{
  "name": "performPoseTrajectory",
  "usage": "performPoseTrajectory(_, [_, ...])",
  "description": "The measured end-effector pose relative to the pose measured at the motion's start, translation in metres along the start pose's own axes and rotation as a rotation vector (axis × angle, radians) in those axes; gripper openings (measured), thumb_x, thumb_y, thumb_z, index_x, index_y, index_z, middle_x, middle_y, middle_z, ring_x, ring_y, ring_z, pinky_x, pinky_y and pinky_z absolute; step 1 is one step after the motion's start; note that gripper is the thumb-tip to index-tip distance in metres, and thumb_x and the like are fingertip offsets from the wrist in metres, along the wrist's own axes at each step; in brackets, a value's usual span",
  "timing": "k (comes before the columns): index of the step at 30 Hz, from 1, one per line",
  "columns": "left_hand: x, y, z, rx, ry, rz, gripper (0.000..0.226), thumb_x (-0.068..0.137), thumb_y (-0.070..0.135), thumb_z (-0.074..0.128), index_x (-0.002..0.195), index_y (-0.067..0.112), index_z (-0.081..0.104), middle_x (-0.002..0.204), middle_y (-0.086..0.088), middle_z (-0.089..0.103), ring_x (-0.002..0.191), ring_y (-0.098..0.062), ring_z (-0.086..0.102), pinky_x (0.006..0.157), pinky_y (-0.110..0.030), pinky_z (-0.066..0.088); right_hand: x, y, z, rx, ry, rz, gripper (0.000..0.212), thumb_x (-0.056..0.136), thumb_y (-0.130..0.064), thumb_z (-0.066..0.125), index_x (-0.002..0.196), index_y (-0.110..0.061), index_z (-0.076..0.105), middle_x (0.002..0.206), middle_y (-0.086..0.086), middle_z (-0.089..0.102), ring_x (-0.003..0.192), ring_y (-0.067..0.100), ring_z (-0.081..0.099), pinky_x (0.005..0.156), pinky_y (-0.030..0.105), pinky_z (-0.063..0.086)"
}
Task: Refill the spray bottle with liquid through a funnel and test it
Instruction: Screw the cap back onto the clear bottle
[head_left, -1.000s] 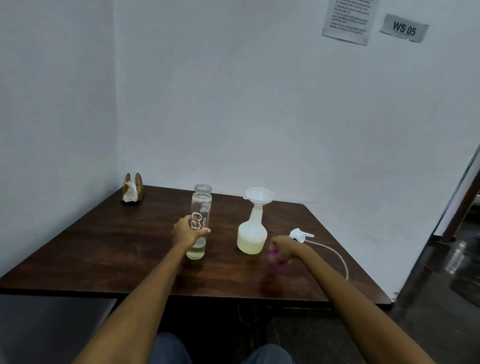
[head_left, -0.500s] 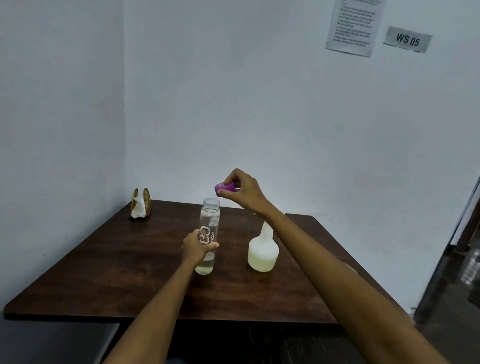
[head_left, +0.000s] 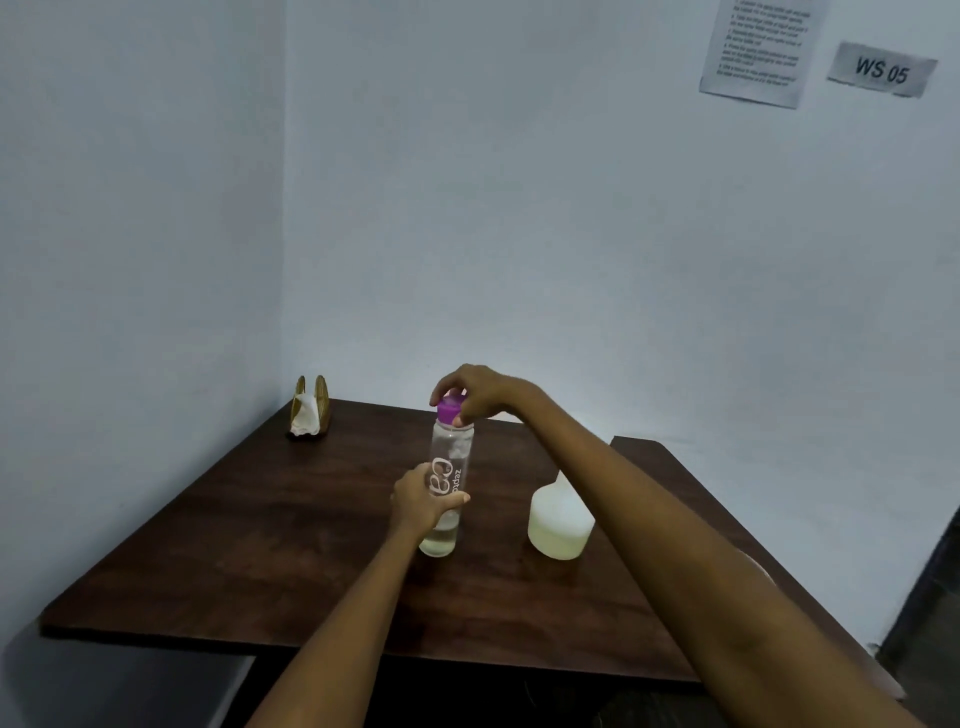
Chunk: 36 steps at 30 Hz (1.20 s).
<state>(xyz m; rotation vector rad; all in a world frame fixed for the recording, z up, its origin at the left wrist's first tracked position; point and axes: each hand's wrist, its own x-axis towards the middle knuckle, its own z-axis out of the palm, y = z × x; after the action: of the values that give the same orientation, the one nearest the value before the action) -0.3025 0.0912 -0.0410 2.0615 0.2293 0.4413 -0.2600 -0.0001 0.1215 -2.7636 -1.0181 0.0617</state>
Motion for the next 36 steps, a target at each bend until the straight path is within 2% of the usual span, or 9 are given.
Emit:
performPoseTrajectory(3, [-0.002,0.000,-0.002,-0.008,0.002,0.008,0.037,0.064,0.030,0.085,0.086,0.013,0.062,0.095,-0.009,0.072,0.090,-0.023,0.066,0.071,-0.023,0.040,0.003,-0.009,-0.005,-0.055,-0.049,0.001,0.040,0.077,0.008,0.064,0.112,-0.009,0.066,0.125,0.015,0.056,0.094,0.021,0.051,0.055,0.016,0.045])
performPoseTrajectory(11, [0.000,0.009,-0.009,0.062,-0.078,-0.028,0.049,0.065,0.028,0.085,0.104,0.004,0.067,0.105,-0.012,0.070,0.100,-0.027,0.065,0.085,-0.031,0.047,-0.003,-0.009,-0.003,-0.037,-0.029,-0.037,0.042,0.070,0.020,0.054,0.096,-0.011,0.067,0.117,0.012,0.061,0.090,0.023,0.053,0.054,0.020,0.047])
performPoseTrajectory(17, [0.004,0.012,-0.011,0.103,-0.115,-0.060,0.051,0.065,0.029,0.085,0.104,0.002,0.065,0.106,-0.013,0.069,0.101,-0.028,0.064,0.087,-0.034,0.048,0.000,-0.007,-0.006,-0.082,0.005,-0.069,0.038,0.066,0.021,0.048,0.075,-0.013,0.063,0.089,0.006,0.063,0.077,0.022,0.059,0.055,0.022,0.049])
performPoseTrajectory(21, [0.005,0.011,-0.010,0.099,-0.122,-0.072,0.054,0.065,0.030,0.085,0.106,0.002,0.064,0.108,-0.013,0.068,0.102,-0.027,0.064,0.090,-0.035,0.050,0.003,-0.003,-0.005,-0.077,0.024,-0.101,0.033,0.069,0.019,0.051,0.078,-0.007,0.069,0.100,0.014,0.070,0.083,0.025,0.062,0.046,0.011,0.046])
performPoseTrajectory(26, [0.005,0.011,-0.009,0.094,-0.116,-0.087,0.057,0.065,0.029,0.085,0.111,0.003,0.061,0.112,-0.013,0.067,0.105,-0.027,0.062,0.090,-0.034,0.049,0.002,0.002,-0.009,0.034,-0.039,-0.117,0.034,0.071,0.015,0.053,0.092,-0.007,0.069,0.112,0.017,0.066,0.103,0.032,0.062,0.077,0.035,0.055])
performPoseTrajectory(29, [0.007,0.009,-0.010,0.089,-0.115,-0.087,0.057,0.066,0.028,0.084,0.111,0.003,0.060,0.113,-0.013,0.066,0.106,-0.027,0.062,0.089,-0.034,0.048,0.003,0.000,-0.010,0.035,-0.072,-0.024,0.043,0.081,-0.012,0.069,0.123,-0.014,0.057,0.129,0.010,0.054,0.114,0.023,0.052,0.085,0.032,0.053])
performPoseTrajectory(31, [0.007,0.009,-0.010,0.097,-0.116,-0.080,0.056,0.068,0.029,0.084,0.112,0.003,0.060,0.113,-0.013,0.066,0.106,-0.027,0.062,0.089,-0.034,0.048,0.005,0.000,-0.007,-0.049,-0.038,0.073,0.055,0.077,-0.031,0.076,0.125,-0.012,0.054,0.125,0.011,0.053,0.100,0.023,0.056,0.075,0.030,0.055])
performPoseTrajectory(33, [0.007,0.009,-0.010,0.103,-0.117,-0.072,0.056,0.068,0.029,0.083,0.112,0.003,0.061,0.113,-0.013,0.066,0.106,-0.027,0.062,0.088,-0.034,0.048,0.005,-0.002,-0.005,-0.042,-0.042,0.110,0.054,0.076,-0.025,0.078,0.121,-0.007,0.056,0.122,0.015,0.056,0.088,0.024,0.060,0.063,0.025,0.054])
performPoseTrajectory(36, [0.007,0.010,-0.011,0.107,-0.110,-0.060,0.054,0.068,0.029,0.083,0.110,0.002,0.062,0.113,-0.013,0.066,0.106,-0.028,0.062,0.087,-0.033,0.047,0.006,-0.006,-0.009,-0.082,-0.056,0.032,0.041,0.075,0.003,0.069,0.113,-0.010,0.064,0.122,0.012,0.061,0.098,0.025,0.058,0.066,0.023,0.050])
